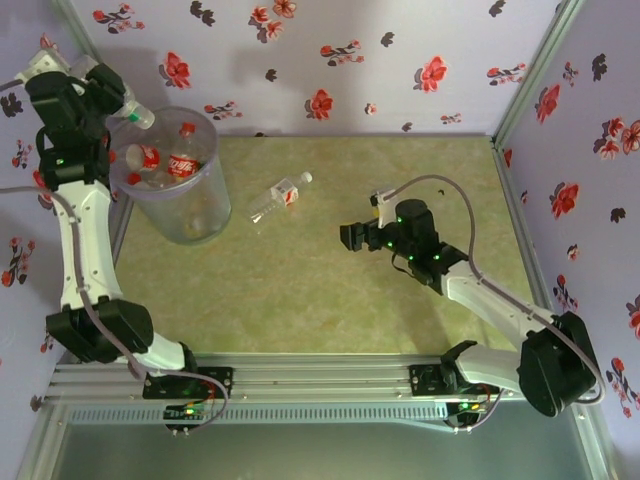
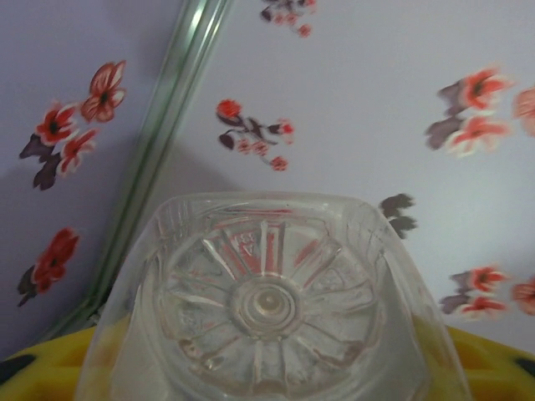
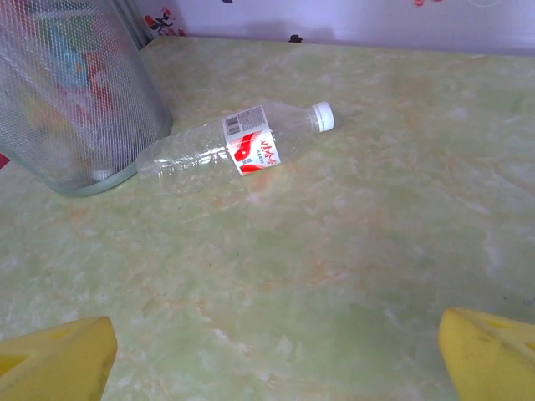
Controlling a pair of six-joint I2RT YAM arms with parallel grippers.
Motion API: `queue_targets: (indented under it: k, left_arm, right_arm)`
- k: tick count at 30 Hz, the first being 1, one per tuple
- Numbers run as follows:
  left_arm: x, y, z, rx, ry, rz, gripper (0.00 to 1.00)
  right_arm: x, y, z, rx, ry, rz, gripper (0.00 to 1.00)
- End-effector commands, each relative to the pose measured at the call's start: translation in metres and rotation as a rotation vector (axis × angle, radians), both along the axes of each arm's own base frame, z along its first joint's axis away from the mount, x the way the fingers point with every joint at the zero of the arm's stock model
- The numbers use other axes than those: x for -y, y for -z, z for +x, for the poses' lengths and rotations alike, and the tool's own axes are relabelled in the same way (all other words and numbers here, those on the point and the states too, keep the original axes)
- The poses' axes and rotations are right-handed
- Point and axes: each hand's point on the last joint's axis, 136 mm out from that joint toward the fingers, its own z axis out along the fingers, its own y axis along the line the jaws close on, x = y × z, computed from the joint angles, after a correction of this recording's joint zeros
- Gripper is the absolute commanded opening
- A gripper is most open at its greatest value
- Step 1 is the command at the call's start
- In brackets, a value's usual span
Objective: Put the plastic bottles in the bin
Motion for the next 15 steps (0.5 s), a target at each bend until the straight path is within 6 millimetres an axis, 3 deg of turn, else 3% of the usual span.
queue_targets:
  k: [1, 11, 15]
  left_arm:
    - [-0.010, 0.013, 0.021, 0.012, -0.046, 0.101, 0.00]
    - [0.014, 0.054, 0.060, -0.019, 0.001, 0.278, 0.00]
    - [0.014, 0.072, 0.072, -0.053, -0.012, 0.300, 0.00]
  right_arm:
    - [0.011, 0.003, -0.003, -0.003, 0.036, -0.021, 0.99]
    - [0.009, 0.012, -0.008, -0.035, 0.019, -0.011, 0.99]
    - [0.009, 0.013, -0.008, -0.037, 0.015, -0.012, 0.99]
